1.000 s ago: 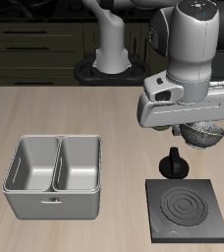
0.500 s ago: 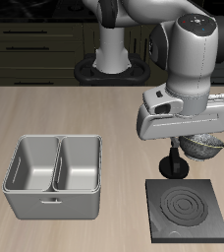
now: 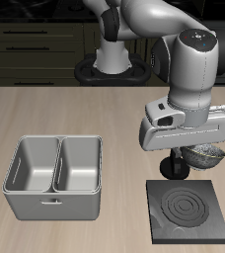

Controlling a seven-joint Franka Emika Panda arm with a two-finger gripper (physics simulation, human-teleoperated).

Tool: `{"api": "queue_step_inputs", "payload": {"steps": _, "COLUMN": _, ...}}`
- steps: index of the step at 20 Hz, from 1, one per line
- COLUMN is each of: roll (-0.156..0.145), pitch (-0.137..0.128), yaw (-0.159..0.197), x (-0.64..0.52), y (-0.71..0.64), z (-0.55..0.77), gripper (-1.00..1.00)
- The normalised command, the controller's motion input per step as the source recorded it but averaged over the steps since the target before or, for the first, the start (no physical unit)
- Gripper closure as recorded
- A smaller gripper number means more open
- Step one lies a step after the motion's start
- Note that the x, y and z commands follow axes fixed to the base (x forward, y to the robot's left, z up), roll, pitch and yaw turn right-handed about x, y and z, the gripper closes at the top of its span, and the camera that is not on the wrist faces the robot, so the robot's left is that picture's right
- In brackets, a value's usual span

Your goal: Place the black bowl on the flat stove and turn on the flat stove

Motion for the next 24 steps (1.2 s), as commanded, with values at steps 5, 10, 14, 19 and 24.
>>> {"api": "queue_step_inputs", "payload": {"steps": 5, "roll": -0.009, "pitch": 0.021, "yaw": 0.039, "x": 0.06, "y": -0.06, "z": -0.20, "gripper": 1.00}}
{"api": "queue_step_inputs", "payload": {"steps": 10, "roll": -0.001, "pitch": 0.001, "yaw": 0.035, "x": 0.03, "y": -0.08, "z": -0.11, "gripper": 1.00}}
{"api": "queue_step_inputs", "payload": {"steps": 14, "roll": 0.001, "pitch": -0.004, "yaw": 0.033, "x": 0.06, "y": -0.03, "z": -0.12, "gripper": 1.00}}
{"api": "queue_step_inputs", "payload": {"steps": 19, "roll": 0.011, "pitch": -0.001, "yaw": 0.034, "x": 0.13, "y": -0.03, "z": -0.07, "gripper": 1.00}}
{"api": "queue_step_inputs", "payload": {"steps": 24, "roll": 0.004, "pitch": -0.008, "yaw": 0.021, "x": 0.19, "y": -0.02, "z": -0.04, "gripper": 1.00}}
